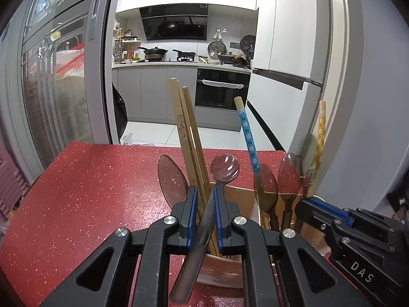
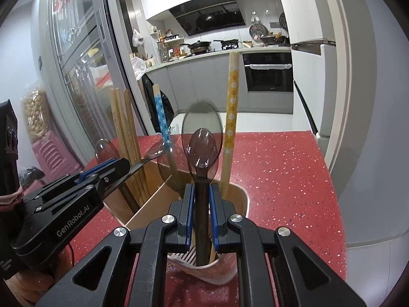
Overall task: Organize utensils
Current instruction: 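Lower both spoons into the holder slots, then open the left gripper to release its spoon while the right pushes its spoon down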
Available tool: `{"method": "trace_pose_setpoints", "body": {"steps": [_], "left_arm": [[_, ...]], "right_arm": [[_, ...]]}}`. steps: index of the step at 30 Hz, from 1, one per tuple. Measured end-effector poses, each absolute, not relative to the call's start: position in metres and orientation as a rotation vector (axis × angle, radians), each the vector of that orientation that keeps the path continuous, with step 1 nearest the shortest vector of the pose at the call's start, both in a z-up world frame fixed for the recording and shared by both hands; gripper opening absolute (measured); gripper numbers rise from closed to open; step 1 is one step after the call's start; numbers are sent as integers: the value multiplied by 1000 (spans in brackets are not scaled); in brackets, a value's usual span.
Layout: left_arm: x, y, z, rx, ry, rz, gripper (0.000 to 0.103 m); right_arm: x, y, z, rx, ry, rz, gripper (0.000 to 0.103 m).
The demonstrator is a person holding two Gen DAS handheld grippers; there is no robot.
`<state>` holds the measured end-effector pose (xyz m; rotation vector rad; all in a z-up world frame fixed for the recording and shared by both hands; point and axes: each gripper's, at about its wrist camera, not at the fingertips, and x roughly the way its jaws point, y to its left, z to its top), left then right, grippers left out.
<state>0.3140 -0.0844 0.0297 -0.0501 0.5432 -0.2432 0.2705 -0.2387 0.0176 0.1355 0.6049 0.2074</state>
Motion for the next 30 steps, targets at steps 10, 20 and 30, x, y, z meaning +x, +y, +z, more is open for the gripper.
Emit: {"method": "trace_pose_setpoints", "body": {"steps": [10, 20, 30], "left_arm": [[312, -82, 26, -51, 556, -244, 38], [305, -70, 34, -77, 533, -249, 38], [289, -48, 47, -143, 490, -243, 38]], "right_arm": [[259, -234, 26, 139, 588, 221, 28], [268, -241, 37, 322, 652, 364, 28], [324, -235, 20, 666, 862, 561, 28]]}}
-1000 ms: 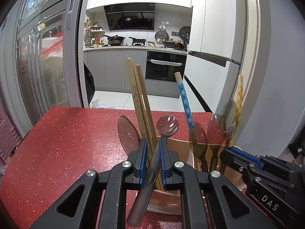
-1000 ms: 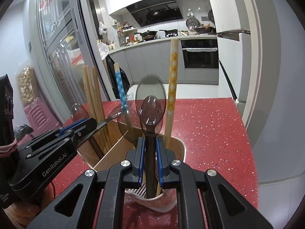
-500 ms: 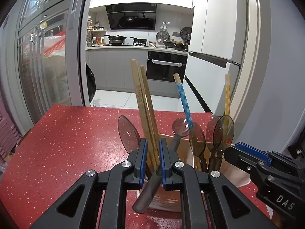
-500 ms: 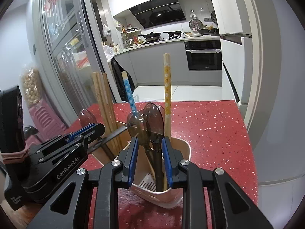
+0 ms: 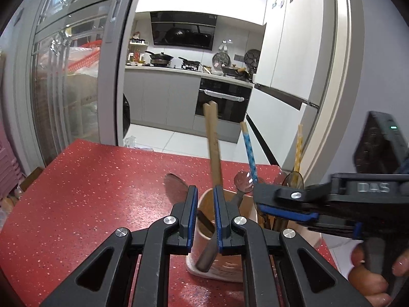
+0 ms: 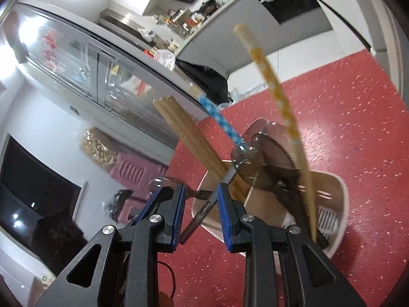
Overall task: Organize utensils
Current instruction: 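Open the left gripper to release its spoon while the right pushes its spoon down, then open the right gripper to release its spoon into the holder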
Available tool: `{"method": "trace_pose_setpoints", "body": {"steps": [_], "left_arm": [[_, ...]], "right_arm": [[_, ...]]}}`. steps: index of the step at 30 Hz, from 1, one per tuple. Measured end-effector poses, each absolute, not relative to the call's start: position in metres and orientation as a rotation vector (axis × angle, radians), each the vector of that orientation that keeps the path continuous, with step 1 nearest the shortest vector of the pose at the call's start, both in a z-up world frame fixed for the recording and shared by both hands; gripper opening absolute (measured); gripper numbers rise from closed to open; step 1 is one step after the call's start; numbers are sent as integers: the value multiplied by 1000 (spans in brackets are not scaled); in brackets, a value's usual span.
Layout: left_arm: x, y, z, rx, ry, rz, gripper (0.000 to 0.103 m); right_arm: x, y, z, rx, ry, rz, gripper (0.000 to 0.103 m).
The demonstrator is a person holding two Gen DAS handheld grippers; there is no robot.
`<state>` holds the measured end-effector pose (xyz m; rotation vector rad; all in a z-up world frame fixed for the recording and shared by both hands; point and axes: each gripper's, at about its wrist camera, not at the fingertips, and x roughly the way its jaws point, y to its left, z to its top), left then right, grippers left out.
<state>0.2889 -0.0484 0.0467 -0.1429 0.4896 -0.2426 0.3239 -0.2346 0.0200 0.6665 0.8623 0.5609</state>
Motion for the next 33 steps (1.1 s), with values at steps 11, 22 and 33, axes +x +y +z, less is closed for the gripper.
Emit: {"method": "trace_pose_setpoints", "body": {"steps": [11, 22, 33], "left_arm": [[279, -20, 41, -176, 503, -194, 38], [279, -12, 32, -172, 538, -166, 38], [281, -14, 22, -144, 562, -158, 38]], "right_arm": [[349, -214, -8, 720, 943, 455, 11], [318, -193, 54, 354, 635, 390, 3], [333, -157, 36, 192, 515, 288, 3]]}}
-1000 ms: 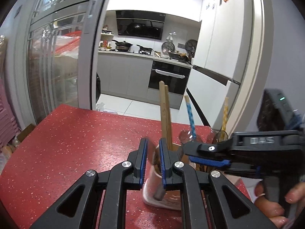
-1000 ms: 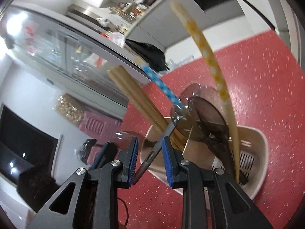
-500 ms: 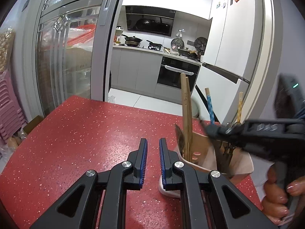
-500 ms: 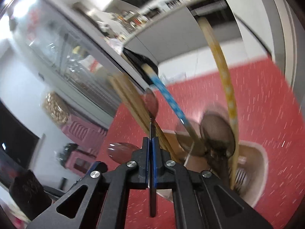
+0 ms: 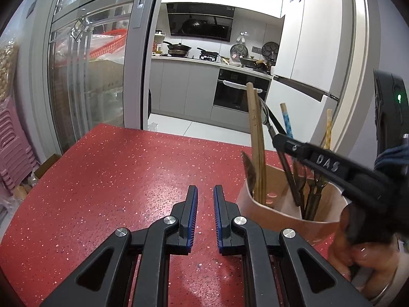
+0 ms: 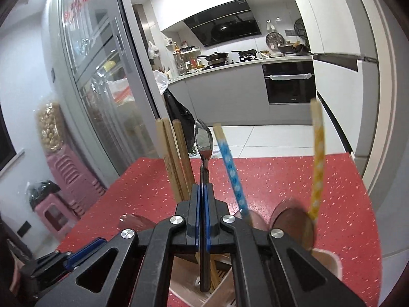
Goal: Organize utensils
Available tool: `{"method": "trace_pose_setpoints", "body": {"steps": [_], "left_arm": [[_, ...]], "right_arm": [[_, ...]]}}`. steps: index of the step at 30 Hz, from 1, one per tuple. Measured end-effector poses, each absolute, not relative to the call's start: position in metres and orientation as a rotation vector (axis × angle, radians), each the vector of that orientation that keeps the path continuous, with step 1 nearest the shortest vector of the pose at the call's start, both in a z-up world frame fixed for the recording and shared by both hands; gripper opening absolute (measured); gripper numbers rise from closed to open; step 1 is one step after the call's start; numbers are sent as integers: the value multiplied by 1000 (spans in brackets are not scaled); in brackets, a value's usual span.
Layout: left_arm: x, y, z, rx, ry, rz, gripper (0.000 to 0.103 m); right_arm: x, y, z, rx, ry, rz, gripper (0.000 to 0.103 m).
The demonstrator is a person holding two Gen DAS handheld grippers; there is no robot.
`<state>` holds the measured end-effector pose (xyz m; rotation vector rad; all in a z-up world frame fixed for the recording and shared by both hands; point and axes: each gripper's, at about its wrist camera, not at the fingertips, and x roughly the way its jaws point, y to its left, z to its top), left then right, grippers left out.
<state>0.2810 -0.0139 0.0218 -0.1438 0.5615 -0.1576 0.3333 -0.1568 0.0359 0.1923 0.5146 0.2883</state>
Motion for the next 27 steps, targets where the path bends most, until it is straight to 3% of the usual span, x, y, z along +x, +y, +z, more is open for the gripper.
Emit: {"method": "trace_pose_setpoints", "body": {"steps": [8, 15, 17, 19, 20, 27], "left_arm": [[282, -11, 11, -158, 595, -158, 38], [281, -15, 15, -148, 599, -161, 38], [281, -17, 16, -141, 605, -164, 38], [280, -20, 16, -132, 612, -166, 38], [280, -21, 16, -126, 622, -165, 38], [269, -21, 18, -95, 617, -163, 38]], "right_arm": [[315, -154, 8, 194, 544, 272, 4], [305, -166, 19, 225, 583, 288, 6], [298, -168, 26, 226, 580, 294, 12], [292, -169, 30, 218, 584, 295, 39], [288, -171, 32, 220, 583, 287, 44], [250, -187, 38, 208, 581, 200, 56]]}}
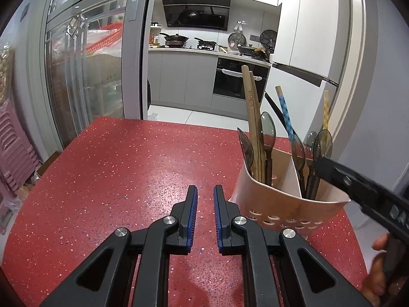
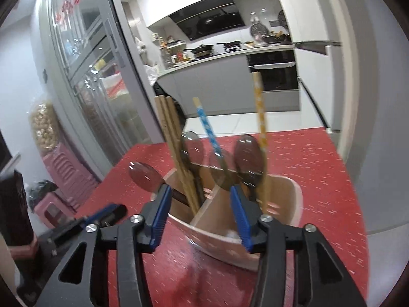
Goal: Organize utensils
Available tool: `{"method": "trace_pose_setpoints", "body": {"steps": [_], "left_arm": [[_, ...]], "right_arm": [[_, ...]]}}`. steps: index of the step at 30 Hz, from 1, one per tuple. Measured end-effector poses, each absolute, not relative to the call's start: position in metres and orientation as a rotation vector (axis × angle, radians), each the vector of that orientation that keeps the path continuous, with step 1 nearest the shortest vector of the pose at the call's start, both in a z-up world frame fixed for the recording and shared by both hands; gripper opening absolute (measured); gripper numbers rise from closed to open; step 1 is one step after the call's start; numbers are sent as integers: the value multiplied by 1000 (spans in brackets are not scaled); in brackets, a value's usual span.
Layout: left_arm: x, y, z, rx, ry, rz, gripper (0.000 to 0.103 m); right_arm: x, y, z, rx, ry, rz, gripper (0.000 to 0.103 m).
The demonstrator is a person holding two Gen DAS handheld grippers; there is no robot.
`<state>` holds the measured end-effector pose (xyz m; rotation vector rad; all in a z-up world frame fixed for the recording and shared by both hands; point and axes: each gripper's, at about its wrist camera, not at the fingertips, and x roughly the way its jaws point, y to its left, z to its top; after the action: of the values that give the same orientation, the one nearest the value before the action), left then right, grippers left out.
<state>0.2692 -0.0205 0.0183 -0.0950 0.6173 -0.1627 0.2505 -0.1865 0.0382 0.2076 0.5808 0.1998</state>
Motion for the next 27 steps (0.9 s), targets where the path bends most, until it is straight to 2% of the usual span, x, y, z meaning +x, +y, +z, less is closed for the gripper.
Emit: {"method": "trace_pose_setpoints", "body": {"steps": [3, 4, 5, 6, 8, 10, 12, 14, 20, 21, 22, 27], "left_arm": [[266, -21, 19, -97, 614, -171, 38], [265, -21, 19, -96, 614, -175, 47], [263, -22, 19, -93, 614, -178, 67], [261, -23, 20, -87, 611, -165, 103], [251, -24, 25, -76, 552, -144, 103], [246, -30, 27, -48, 544, -166, 103], [243, -32, 28, -36, 545, -169, 103], [241, -33, 28, -31, 545, -169, 103], [233, -34, 26, -15, 553, -158, 103], [231, -34, 25, -14, 552, -155, 103], [230, -33, 26, -15, 553, -152, 103], [227, -29, 25, -35, 559, -137, 103]], "right_arm": [[232, -193, 38, 184, 582, 147, 63], [225, -195, 36, 178, 580, 128, 65], [219, -197, 35, 167, 580, 104, 66], [215, -199, 35, 156, 580, 83, 68], [207, -201, 34, 139, 577, 48, 72], [203, -204, 36, 119, 570, 7, 81], [199, -206, 37, 102, 566, -33, 82], [195, -209, 38, 88, 567, -72, 88], [182, -217, 37, 80, 551, -130, 89], [181, -218, 37, 84, 549, -133, 99], [179, -218, 38, 85, 547, -131, 103], [176, -213, 45, 79, 539, -134, 103]]}}
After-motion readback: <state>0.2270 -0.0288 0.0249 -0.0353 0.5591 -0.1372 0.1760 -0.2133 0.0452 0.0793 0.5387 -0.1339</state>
